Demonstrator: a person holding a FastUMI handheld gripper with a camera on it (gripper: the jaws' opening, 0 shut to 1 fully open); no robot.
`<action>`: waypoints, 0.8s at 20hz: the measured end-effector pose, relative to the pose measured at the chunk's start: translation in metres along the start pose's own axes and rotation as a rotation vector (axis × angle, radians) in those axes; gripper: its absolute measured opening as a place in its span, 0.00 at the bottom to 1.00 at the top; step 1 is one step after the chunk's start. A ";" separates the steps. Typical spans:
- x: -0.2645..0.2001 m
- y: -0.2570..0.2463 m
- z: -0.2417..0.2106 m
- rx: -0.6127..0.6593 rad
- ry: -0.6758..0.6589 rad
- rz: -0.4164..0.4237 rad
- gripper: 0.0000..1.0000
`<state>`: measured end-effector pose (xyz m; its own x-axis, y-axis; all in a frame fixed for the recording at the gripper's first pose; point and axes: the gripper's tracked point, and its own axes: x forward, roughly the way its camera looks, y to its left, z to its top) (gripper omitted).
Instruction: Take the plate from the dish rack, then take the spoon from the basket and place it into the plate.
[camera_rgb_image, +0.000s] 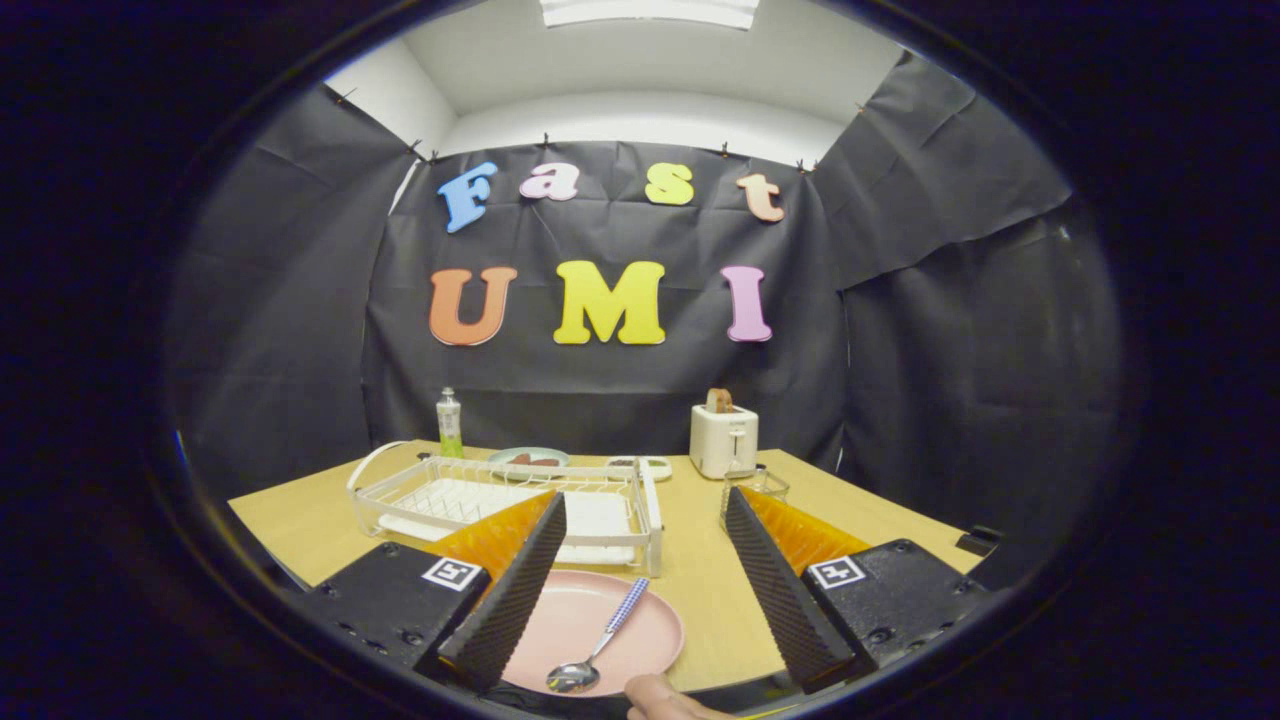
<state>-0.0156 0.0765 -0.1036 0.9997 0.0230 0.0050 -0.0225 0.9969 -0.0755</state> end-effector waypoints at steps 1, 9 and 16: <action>-0.001 -0.003 0.007 -0.002 0.001 -0.002 1.00; -0.023 -0.058 0.073 0.050 0.025 -0.069 1.00; -0.048 -0.103 0.133 0.058 -0.046 -0.111 1.00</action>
<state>-0.0623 -0.0170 0.0361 0.9947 -0.0860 0.0557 0.0869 0.9961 -0.0137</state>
